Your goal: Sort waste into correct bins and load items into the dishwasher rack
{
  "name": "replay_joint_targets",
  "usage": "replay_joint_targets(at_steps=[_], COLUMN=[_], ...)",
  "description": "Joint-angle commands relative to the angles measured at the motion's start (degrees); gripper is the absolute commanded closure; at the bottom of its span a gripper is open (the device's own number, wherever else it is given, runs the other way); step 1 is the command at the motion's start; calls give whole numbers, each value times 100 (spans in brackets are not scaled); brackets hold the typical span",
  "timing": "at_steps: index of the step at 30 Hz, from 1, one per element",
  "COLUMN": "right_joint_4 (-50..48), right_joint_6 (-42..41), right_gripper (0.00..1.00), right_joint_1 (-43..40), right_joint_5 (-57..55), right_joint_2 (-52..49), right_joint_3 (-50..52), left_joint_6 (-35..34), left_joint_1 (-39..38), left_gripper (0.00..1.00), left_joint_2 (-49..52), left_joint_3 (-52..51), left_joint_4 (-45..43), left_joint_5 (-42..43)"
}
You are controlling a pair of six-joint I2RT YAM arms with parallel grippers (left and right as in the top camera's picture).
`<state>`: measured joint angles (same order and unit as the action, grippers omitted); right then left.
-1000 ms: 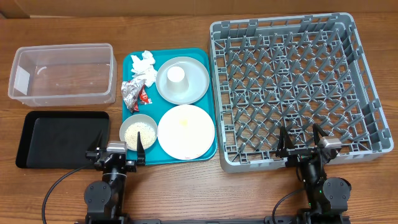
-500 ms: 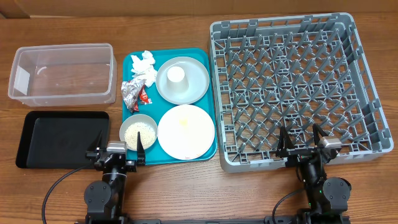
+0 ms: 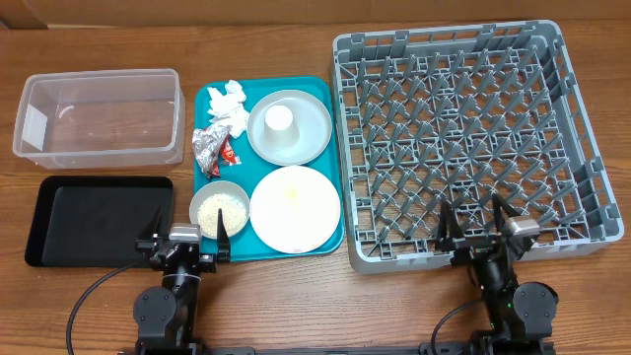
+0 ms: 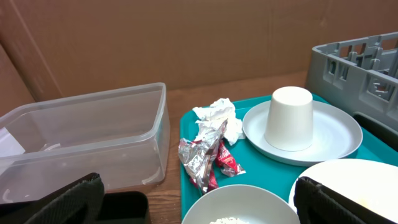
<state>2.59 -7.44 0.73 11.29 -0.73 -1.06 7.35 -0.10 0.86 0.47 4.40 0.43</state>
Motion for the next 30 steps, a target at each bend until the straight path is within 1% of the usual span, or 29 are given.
replay_joint_targets(at_steps=[1, 5, 9, 13, 15, 18, 19, 20, 22, 24, 27, 28, 30], right_joint_4=[-7, 361, 1233, 2465, 3379, 4168, 4312, 4430, 4708, 4719, 4419, 4389, 4415], right_joint_6=[-35, -326, -321, -321, -295, -120, 42, 15, -170, -264, -297, -431, -699], right_gripper=[0, 0, 0, 0, 0, 0, 0, 0, 0, 0, 0, 6, 11], right_joint_1=[-37, -37, -37, -37, -37, -37, -37, -37, -37, -37, -37, -31, 96], right_joint_5=[1054, 1067, 905, 782, 793, 807, 804, 822, 975, 1303, 2151, 2293, 2356], right_joint_2=[39, -11, -516, -1655, -2627, -3689, -3956, -4288, -4675, -4996, -5427, -5576, -5890], right_joint_3=[-153, -881, -2050, -3427, -4452, -5617, -5925, -6290, -6708, -6977, -7239, -7331, -7530], left_joint_6=[-98, -98, -98, -98, -98, -98, -98, -98, -98, -98, -98, -98, -98], left_joint_1=[46, 46, 46, 46, 46, 46, 46, 46, 46, 46, 46, 46, 46], left_gripper=[0, 0, 0, 0, 0, 0, 0, 0, 0, 0, 0, 0, 0], left_joint_2=[-17, -17, -17, -17, -17, -17, -17, -17, -17, -17, -17, -17, -17], left_joint_3=[-15, -15, -15, -15, -15, -15, -15, -15, -15, -15, -15, -15, -15], left_joint_4=[7, 7, 7, 7, 7, 7, 7, 7, 7, 4, 7, 7, 7], left_joint_5=[-22, -22, -22, -22, -22, -22, -22, -22, -22, -22, -22, -22, -22])
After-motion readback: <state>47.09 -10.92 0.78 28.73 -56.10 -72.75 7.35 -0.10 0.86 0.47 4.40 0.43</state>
